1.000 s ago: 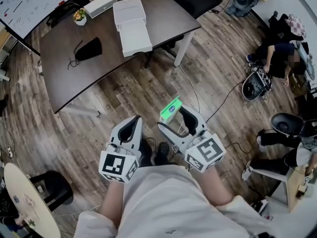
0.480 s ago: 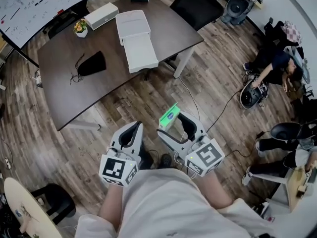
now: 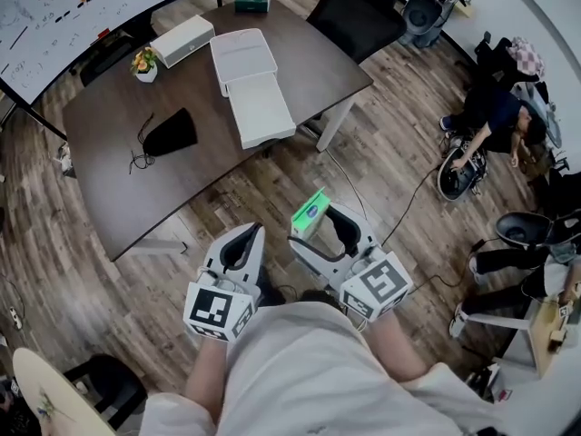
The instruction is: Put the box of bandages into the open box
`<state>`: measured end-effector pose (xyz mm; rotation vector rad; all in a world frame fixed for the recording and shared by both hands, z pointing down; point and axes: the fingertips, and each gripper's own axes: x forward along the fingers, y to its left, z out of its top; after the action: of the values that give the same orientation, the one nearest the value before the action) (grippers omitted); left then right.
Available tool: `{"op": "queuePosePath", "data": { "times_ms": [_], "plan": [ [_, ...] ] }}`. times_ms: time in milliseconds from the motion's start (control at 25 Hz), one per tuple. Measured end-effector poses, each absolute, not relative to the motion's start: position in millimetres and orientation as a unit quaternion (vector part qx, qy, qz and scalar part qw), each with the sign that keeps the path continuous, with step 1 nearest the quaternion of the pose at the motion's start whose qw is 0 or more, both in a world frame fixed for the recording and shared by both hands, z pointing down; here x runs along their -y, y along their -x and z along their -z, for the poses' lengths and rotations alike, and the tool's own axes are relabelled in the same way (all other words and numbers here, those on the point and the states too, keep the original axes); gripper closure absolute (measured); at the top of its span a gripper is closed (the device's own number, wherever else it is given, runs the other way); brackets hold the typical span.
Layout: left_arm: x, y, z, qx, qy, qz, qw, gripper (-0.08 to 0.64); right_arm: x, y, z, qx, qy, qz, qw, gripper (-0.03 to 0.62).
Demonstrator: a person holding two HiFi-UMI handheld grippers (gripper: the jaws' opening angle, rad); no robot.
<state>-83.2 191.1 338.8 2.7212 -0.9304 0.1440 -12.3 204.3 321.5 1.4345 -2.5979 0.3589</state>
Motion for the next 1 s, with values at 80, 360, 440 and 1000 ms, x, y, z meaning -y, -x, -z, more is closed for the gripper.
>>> {"op": "queuePosePath", "data": {
  "times_ms": [80, 360, 440, 1000],
  "plan": [
    [-183.9, 88.3, -335.5, 0.316, -0.939, -0.044, 0.128, 0.555, -197.8, 17.1, -322.5, 0.866, -0.479, -0.12, 0.076, 0.241],
    [-165.5, 101.5, -328.3, 0.311, -0.942, -0.042, 0.12, 0.555, -180.2, 27.9, -326.5, 0.862, -0.486, -0.125, 0.078, 0.241],
    [-159.8, 103.6, -328.6, 0.309, -0.942, -0.043, 0.119, 0.555, -174.3, 31.4, -327.2, 0.86, -0.487, -0.126, 0.079, 0.241],
    [-134.7, 101.9, -347.8, 0.314, -0.937, -0.045, 0.144, 0.555, -141.6, 33.9, -340.9, 0.861, -0.482, -0.131, 0.101, 0.241]
  ]
}}
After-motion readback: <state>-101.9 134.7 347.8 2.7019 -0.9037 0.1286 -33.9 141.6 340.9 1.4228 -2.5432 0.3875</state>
